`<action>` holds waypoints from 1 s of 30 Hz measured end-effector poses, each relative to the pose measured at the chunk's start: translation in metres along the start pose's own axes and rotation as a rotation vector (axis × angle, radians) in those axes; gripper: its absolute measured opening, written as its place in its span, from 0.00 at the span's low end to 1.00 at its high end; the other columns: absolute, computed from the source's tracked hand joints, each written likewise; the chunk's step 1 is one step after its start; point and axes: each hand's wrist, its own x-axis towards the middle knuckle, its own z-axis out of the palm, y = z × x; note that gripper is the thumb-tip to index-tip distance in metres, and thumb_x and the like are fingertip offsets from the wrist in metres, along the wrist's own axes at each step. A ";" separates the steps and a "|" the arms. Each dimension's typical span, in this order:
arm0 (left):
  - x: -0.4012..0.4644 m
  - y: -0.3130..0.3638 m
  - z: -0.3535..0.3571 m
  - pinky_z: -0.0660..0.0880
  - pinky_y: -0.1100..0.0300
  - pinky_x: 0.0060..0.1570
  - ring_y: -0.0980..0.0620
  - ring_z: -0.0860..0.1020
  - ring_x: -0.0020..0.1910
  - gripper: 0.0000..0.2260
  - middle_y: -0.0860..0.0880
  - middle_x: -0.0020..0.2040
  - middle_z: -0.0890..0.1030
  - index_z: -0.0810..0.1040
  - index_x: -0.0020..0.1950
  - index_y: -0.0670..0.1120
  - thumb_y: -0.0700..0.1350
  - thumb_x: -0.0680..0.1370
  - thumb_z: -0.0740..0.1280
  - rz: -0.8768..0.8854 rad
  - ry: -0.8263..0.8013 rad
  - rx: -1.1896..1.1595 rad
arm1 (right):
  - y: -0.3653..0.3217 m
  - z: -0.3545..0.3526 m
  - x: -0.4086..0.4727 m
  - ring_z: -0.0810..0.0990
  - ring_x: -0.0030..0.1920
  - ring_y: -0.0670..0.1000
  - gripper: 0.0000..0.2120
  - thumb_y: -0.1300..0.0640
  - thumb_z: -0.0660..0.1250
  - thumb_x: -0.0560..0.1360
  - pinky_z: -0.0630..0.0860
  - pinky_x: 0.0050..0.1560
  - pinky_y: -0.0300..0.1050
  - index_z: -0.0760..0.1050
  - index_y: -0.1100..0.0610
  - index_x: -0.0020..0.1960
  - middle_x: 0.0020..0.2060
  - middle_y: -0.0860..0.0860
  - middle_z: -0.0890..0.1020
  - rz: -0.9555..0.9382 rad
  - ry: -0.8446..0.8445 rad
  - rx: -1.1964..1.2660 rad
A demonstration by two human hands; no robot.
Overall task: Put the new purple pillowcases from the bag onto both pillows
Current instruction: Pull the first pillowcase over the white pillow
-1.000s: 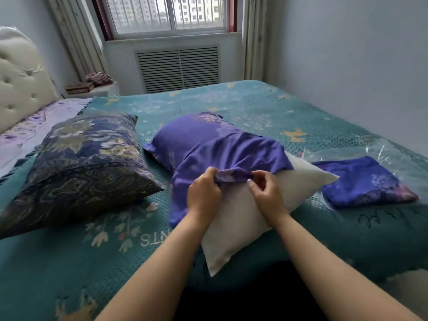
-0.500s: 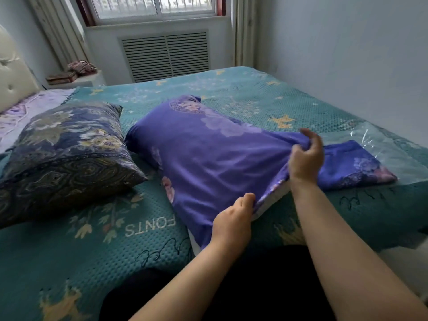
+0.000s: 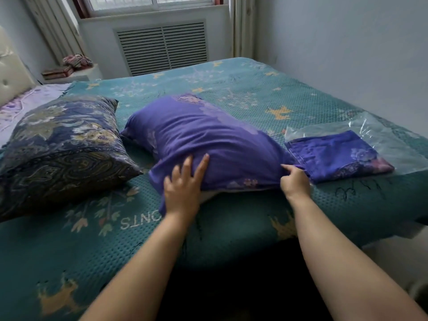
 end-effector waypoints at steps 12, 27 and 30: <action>-0.043 -0.075 0.001 0.74 0.46 0.52 0.40 0.72 0.56 0.34 0.44 0.62 0.71 0.64 0.72 0.57 0.58 0.65 0.65 0.060 -0.236 -0.067 | -0.022 0.024 -0.020 0.70 0.60 0.58 0.10 0.62 0.63 0.73 0.65 0.62 0.41 0.80 0.58 0.52 0.56 0.62 0.74 -0.088 -0.008 0.183; -0.067 -0.032 -0.009 0.64 0.55 0.39 0.45 0.77 0.47 0.20 0.48 0.44 0.80 0.69 0.40 0.48 0.66 0.71 0.59 0.102 -0.381 -0.303 | 0.007 0.005 -0.013 0.78 0.49 0.61 0.12 0.52 0.64 0.77 0.72 0.50 0.51 0.75 0.59 0.53 0.48 0.60 0.80 -0.049 -0.078 -0.118; -0.068 -0.016 -0.010 0.68 0.57 0.29 0.43 0.79 0.36 0.14 0.48 0.34 0.80 0.74 0.34 0.47 0.55 0.74 0.62 0.279 -0.321 -0.190 | 0.019 0.007 -0.010 0.77 0.58 0.64 0.16 0.55 0.64 0.75 0.72 0.57 0.52 0.74 0.64 0.59 0.58 0.65 0.78 0.107 -0.259 -0.358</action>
